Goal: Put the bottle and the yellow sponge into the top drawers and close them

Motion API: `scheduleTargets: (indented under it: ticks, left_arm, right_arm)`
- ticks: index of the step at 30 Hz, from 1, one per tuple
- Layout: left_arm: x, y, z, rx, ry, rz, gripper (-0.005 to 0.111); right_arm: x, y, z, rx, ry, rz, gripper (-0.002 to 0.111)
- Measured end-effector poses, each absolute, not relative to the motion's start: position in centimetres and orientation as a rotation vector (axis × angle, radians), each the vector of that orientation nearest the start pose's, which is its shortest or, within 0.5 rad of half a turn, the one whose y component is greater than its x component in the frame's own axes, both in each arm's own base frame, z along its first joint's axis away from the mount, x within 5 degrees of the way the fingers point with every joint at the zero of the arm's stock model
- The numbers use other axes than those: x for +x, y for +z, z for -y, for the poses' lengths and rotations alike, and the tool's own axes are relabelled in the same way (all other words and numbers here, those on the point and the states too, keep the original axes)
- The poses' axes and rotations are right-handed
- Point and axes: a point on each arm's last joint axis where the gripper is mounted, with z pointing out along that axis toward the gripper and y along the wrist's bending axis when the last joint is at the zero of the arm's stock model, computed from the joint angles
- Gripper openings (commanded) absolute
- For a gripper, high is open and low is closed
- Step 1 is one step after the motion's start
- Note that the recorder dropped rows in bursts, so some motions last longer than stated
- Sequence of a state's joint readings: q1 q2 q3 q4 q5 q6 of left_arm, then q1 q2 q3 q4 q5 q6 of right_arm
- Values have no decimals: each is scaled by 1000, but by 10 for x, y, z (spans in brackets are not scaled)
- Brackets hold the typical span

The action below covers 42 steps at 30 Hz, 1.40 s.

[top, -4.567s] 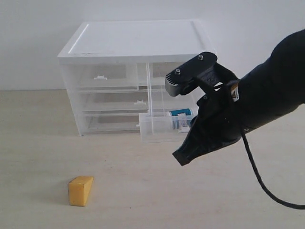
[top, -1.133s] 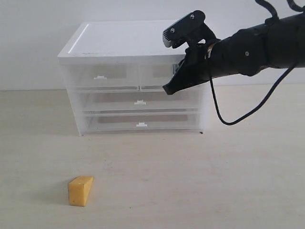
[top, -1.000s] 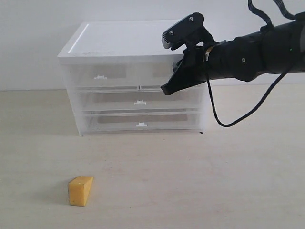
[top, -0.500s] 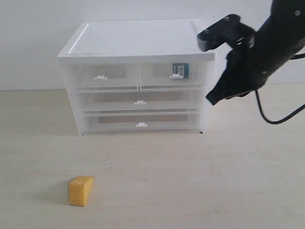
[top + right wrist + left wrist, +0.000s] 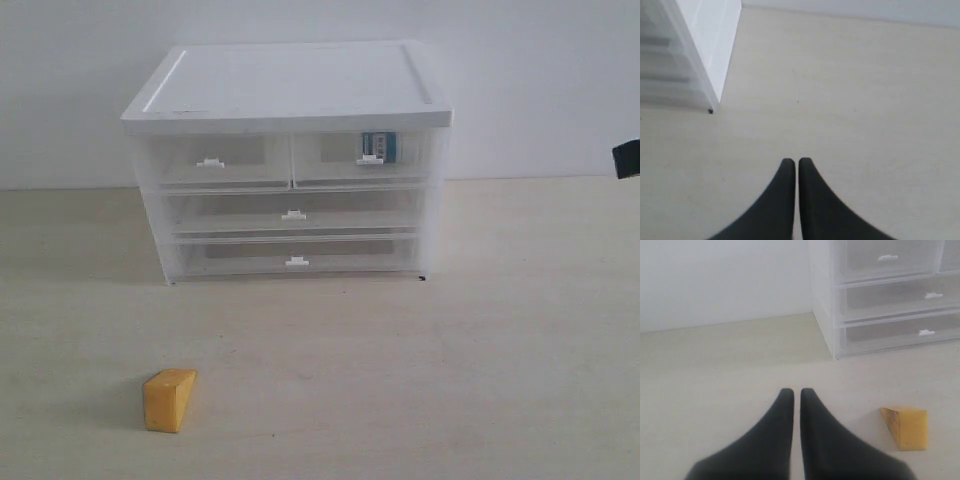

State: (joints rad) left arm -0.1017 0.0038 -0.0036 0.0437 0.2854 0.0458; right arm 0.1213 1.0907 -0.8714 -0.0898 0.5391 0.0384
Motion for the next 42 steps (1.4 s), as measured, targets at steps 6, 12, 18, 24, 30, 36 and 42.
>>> scheduleTargets:
  ticks: [6, 12, 18, 24, 30, 36, 42]
  left_arm:
    - [55, 188, 4, 158, 1, -1762, 4]
    - [55, 188, 4, 158, 1, -1762, 4]
    - [55, 188, 4, 158, 1, -1762, 4]
    - [55, 188, 4, 158, 1, -1762, 4]
    - [55, 188, 4, 158, 1, -1762, 4]
    - [55, 188, 4, 158, 1, -1762, 4]
    - [55, 188, 4, 158, 1, -1762, 4]
  right_arm:
    - [176, 322, -18, -116, 26, -2081, 0]
    - [143, 323, -14, -98, 37, -2009, 0]
    - [129, 330, -12, -93, 39, -1962, 0]
    - [128, 330, -12, -91, 39, -1956, 0]
    - [120, 308, -14, -151, 32, -1863, 0]
    - [85, 269, -10, -168, 28, -1786, 0]
    - [63, 235, -7, -165, 30, -1740, 0]
